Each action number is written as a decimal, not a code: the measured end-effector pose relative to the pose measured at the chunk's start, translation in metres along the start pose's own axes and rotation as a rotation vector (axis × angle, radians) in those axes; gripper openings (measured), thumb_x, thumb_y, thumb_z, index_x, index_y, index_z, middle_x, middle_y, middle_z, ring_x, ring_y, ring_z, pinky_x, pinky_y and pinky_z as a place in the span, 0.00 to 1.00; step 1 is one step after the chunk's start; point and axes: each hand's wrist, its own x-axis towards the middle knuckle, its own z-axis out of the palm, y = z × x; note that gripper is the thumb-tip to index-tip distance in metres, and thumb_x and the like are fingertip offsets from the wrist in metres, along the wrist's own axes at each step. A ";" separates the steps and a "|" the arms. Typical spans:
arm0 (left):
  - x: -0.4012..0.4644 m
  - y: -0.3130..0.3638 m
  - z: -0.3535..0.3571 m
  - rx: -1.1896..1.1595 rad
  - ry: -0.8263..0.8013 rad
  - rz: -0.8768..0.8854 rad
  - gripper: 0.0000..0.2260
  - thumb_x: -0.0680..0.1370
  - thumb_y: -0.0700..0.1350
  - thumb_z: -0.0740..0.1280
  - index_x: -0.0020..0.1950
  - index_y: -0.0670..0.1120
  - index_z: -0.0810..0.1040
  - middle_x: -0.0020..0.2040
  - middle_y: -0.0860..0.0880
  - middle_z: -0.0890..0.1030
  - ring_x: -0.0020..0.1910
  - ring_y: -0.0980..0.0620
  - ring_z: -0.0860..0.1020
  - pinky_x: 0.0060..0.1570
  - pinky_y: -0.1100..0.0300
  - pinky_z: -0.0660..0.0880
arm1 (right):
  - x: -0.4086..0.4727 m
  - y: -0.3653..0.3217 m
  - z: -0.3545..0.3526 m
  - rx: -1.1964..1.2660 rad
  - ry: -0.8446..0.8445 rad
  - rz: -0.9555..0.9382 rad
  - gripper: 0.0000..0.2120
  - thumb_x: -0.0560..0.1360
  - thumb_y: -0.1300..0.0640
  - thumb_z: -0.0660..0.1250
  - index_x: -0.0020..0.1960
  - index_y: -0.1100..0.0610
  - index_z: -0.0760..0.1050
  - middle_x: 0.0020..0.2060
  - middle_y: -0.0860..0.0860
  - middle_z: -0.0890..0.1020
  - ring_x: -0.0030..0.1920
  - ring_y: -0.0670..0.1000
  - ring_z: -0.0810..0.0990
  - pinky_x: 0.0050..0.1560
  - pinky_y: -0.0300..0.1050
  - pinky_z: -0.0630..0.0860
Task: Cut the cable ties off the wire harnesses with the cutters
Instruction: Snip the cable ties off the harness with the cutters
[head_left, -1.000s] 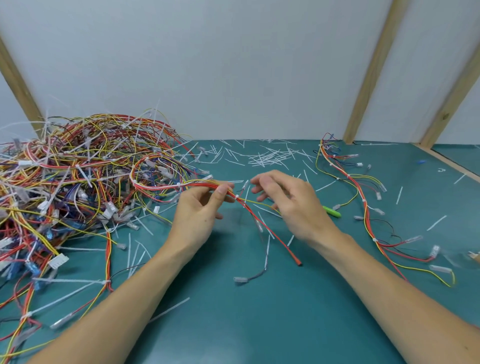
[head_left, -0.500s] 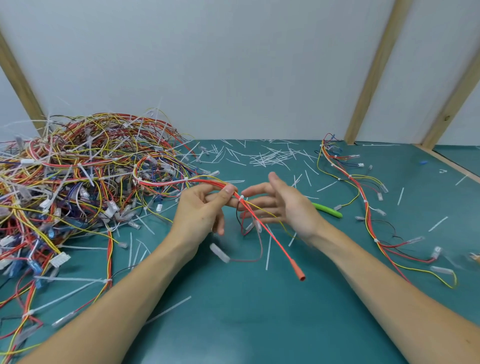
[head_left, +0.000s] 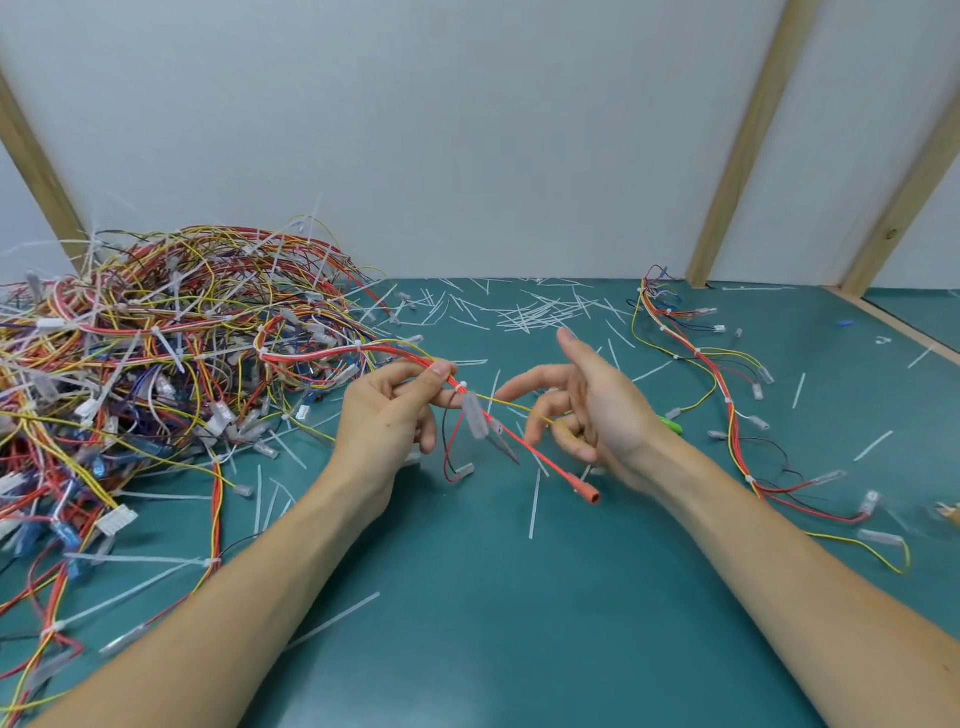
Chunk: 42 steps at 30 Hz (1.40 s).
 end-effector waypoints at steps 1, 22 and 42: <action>0.001 0.000 -0.001 0.004 0.019 0.003 0.09 0.80 0.46 0.69 0.45 0.42 0.82 0.34 0.49 0.84 0.18 0.54 0.67 0.23 0.66 0.65 | 0.001 0.000 -0.002 0.032 0.103 -0.030 0.38 0.83 0.32 0.46 0.44 0.55 0.87 0.29 0.59 0.81 0.16 0.47 0.61 0.18 0.36 0.56; -0.010 -0.001 0.006 0.268 -0.109 0.242 0.04 0.78 0.46 0.73 0.44 0.54 0.87 0.35 0.51 0.84 0.30 0.54 0.80 0.26 0.63 0.72 | -0.010 0.003 0.015 -0.772 0.180 -0.466 0.07 0.76 0.47 0.75 0.54 0.46 0.85 0.45 0.40 0.87 0.47 0.42 0.82 0.53 0.42 0.77; -0.006 0.006 0.002 -0.099 -0.030 -0.062 0.10 0.82 0.45 0.65 0.54 0.39 0.80 0.46 0.45 0.87 0.37 0.53 0.84 0.28 0.65 0.76 | -0.004 0.006 -0.013 -1.071 0.763 -0.682 0.08 0.76 0.57 0.74 0.54 0.48 0.87 0.49 0.43 0.86 0.51 0.51 0.74 0.54 0.51 0.70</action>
